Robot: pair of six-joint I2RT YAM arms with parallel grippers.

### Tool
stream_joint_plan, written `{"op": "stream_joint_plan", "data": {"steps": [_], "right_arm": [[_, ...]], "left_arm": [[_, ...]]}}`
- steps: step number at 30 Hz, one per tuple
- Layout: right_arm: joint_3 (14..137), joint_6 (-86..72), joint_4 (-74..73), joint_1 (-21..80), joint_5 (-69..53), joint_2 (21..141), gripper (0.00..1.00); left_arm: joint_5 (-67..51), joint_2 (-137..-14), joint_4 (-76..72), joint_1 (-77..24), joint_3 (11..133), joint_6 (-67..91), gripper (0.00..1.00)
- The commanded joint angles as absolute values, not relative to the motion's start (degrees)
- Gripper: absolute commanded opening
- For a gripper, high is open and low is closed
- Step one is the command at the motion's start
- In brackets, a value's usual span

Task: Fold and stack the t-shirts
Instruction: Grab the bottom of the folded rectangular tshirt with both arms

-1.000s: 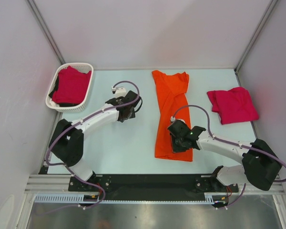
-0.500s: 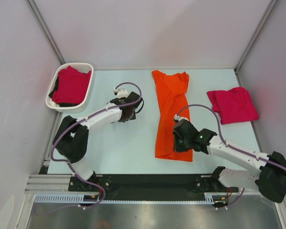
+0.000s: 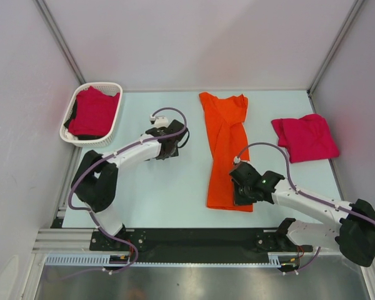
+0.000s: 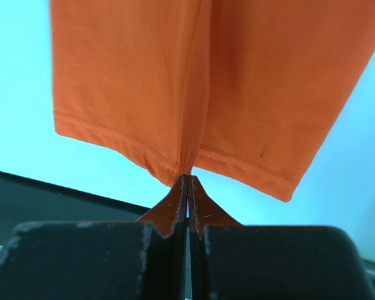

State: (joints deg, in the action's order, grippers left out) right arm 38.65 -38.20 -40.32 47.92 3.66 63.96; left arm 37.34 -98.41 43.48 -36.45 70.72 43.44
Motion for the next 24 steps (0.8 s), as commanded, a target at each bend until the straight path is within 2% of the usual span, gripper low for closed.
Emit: {"op": "stream_joint_plan", "data": {"steps": [1, 4, 5, 7, 8, 9, 10, 16, 20, 22, 24], "right_arm": [[38.06, -42.62, -44.38, 48.52, 5.18, 66.18, 0.00], [38.32, -44.38, -46.66, 48.69, 8.43, 68.64, 0.02], [39.19, -44.47, -47.28, 49.04, 9.57, 69.16, 0.09], [40.34, -46.30, -48.51, 51.49, 12.11, 69.52, 0.31], [41.21, -47.54, -50.43, 52.72, 15.96, 69.09, 0.45], [42.79, -48.42, -51.32, 54.04, 18.00, 68.39, 0.65], [43.67, -50.69, -52.37, 56.84, 20.11, 66.81, 0.98], [44.56, -52.65, -52.92, 58.80, 27.50, 57.32, 1.00], [41.58, -50.37, -45.74, 58.19, 26.21, 51.08, 0.98], [40.52, -48.96, -43.69, 57.92, 24.62, 51.06, 0.97], [38.85, -46.60, -39.21, 57.83, 20.93, 52.72, 0.94]], "left_arm": [[37.97, -99.49, 43.51, -36.21, 73.73, 42.98, 0.92], [36.92, -100.37, 43.16, -36.30, 74.53, 42.72, 0.93], [36.39, -100.28, 42.89, -36.47, 74.53, 42.11, 0.93], [35.95, -99.85, 41.84, -36.74, 74.36, 41.31, 0.94], [35.69, -98.89, 41.40, -37.17, 74.18, 40.70, 0.94], [34.81, -98.18, 40.79, -37.35, 73.92, 40.26, 0.95], [34.11, -97.48, 39.22, -37.53, 72.70, 39.82, 0.95], [21.04, -90.71, 23.86, -38.67, 62.95, 35.51, 0.95], [18.72, -94.12, 18.73, -38.41, 65.90, 32.62, 0.91], [18.20, -96.84, 18.28, -38.15, 72.11, 31.29, 0.81], [16.62, -102.64, 18.89, -37.18, 77.32, 29.97, 0.52]]}}
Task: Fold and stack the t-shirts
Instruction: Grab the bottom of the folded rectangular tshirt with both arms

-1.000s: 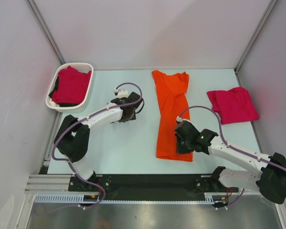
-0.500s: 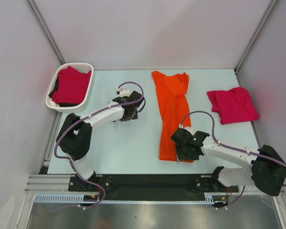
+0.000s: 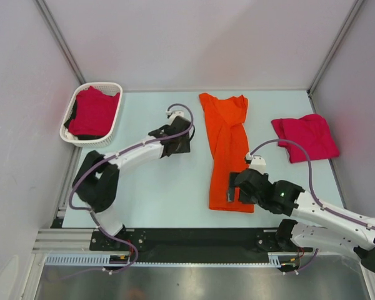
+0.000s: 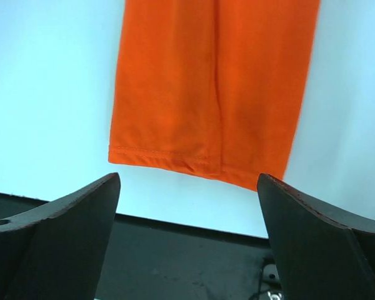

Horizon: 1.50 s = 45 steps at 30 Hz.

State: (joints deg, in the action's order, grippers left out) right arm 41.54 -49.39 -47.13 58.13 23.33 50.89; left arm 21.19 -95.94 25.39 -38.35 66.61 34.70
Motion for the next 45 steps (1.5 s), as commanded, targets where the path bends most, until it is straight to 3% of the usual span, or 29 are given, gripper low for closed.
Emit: {"op": "stream_joint_plan", "data": {"steps": [1, 2, 3, 6, 15, 22, 39, 45], "right_arm": [[38.41, -45.97, -37.89, 58.01, 19.61, 53.69, 0.91], [37.45, -45.36, -34.92, 58.18, 16.55, 54.48, 0.86], [37.09, -44.74, -33.94, 58.36, 15.48, 56.49, 0.64], [35.42, -44.56, -30.42, 58.71, 12.48, 59.49, 0.00], [33.92, -43.24, -24.79, 59.68, 8.53, 67.76, 0.00], [34.71, -42.63, -24.34, 59.68, 8.96, 69.70, 0.00], [41.93, -39.99, -30.76, 59.94, 16.17, 64.52, 0.00], [47.54, -38.58, -38.30, 57.48, 14.57, 70.22, 0.00]], "left_arm": [[16.18, -105.09, 20.38, -36.74, 82.83, 29.88, 0.36], [14.17, -109.29, 21.43, -35.52, 86.01, 29.97, 0.05], [12.93, -112.03, 22.84, -34.81, 89.26, 29.97, 0.00], [7.92, -120.30, 25.75, -32.52, 101.05, 29.27, 0.00], [-8.59, -138.06, 30.50, -29.36, 129.35, 30.32, 0.00], [-18.37, -144.05, 29.79, -28.30, 129.20, 31.99, 0.00], [-14.85, -145.63, 33.49, -26.81, 126.65, 31.46, 0.00], [-14.85, -145.64, 33.31, -26.54, 126.74, 31.46, 0.00]]}}
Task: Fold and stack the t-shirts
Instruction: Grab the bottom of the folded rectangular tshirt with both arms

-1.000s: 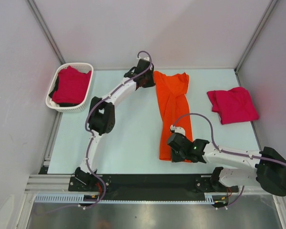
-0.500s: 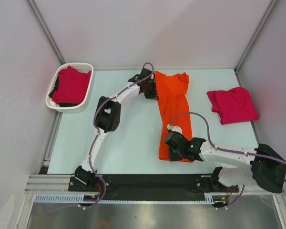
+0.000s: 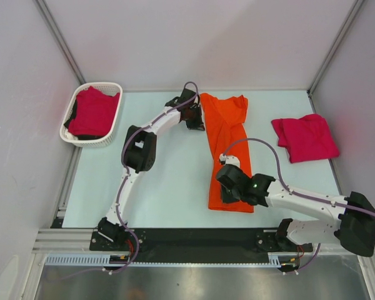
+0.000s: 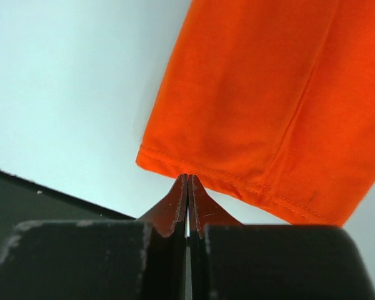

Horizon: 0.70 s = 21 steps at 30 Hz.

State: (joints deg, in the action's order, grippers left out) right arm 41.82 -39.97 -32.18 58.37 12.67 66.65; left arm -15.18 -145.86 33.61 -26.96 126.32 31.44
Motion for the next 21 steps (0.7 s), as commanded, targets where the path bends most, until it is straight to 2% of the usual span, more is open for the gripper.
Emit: {"op": "stream_joint_plan", "data": {"steps": [1, 7, 14, 21], "right_arm": [[48.24, -38.50, -38.32, 58.09, 15.55, 70.40, 0.00], [40.71, -38.58, -27.52, 58.01, 12.14, 66.09, 0.00], [37.01, -39.11, -22.86, 57.30, 9.15, 70.84, 0.00], [35.78, -38.67, -20.48, 57.30, 8.09, 74.18, 0.00]], "left_arm": [[-14.85, -145.72, 33.31, -26.63, 126.83, 31.55, 0.00], [-15.73, -144.85, 32.35, -26.54, 126.65, 31.47, 0.00], [-14.68, -136.60, 26.02, -26.98, 117.70, 30.85, 0.00], [-15.82, -135.88, 23.91, -27.51, 117.42, 31.29, 0.00]]}}
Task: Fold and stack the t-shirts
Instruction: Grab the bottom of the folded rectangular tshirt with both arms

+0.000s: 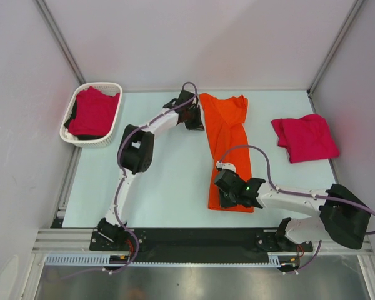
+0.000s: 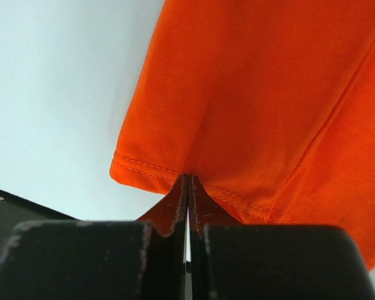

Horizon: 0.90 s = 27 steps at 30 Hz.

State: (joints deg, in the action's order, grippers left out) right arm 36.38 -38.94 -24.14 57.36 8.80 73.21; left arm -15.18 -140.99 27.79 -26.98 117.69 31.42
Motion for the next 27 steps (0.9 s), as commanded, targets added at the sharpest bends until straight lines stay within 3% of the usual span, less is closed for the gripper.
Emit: {"op": "stream_joint_plan", "data": {"steps": [1, 7, 15, 18, 27], "right_arm": [[35.51, -38.67, -20.30, 57.30, 7.91, 74.53, 0.00], [34.54, -39.02, -19.25, 57.22, 7.65, 75.32, 0.00], [35.24, -38.15, -18.98, 57.13, 7.21, 77.34, 0.00], [36.21, -37.88, -20.56, 57.04, 7.47, 77.78, 0.00], [42.62, -44.46, -37.52, 56.95, 14.50, 84.11, 0.00]], "left_arm": [[-15.56, -135.70, 23.56, -27.60, 117.51, 31.46, 0.00], [-15.38, -135.43, 20.57, -28.83, 116.72, 31.38, 0.00], [-21.53, -147.38, 23.19, -30.06, 130.85, 32.61, 0.00], [-18.47, -151.60, 28.55, -30.24, 136.22, 32.34, 0.00], [-1.24, -149.07, 39.10, -28.83, 135.97, 30.76, 0.00]]}}
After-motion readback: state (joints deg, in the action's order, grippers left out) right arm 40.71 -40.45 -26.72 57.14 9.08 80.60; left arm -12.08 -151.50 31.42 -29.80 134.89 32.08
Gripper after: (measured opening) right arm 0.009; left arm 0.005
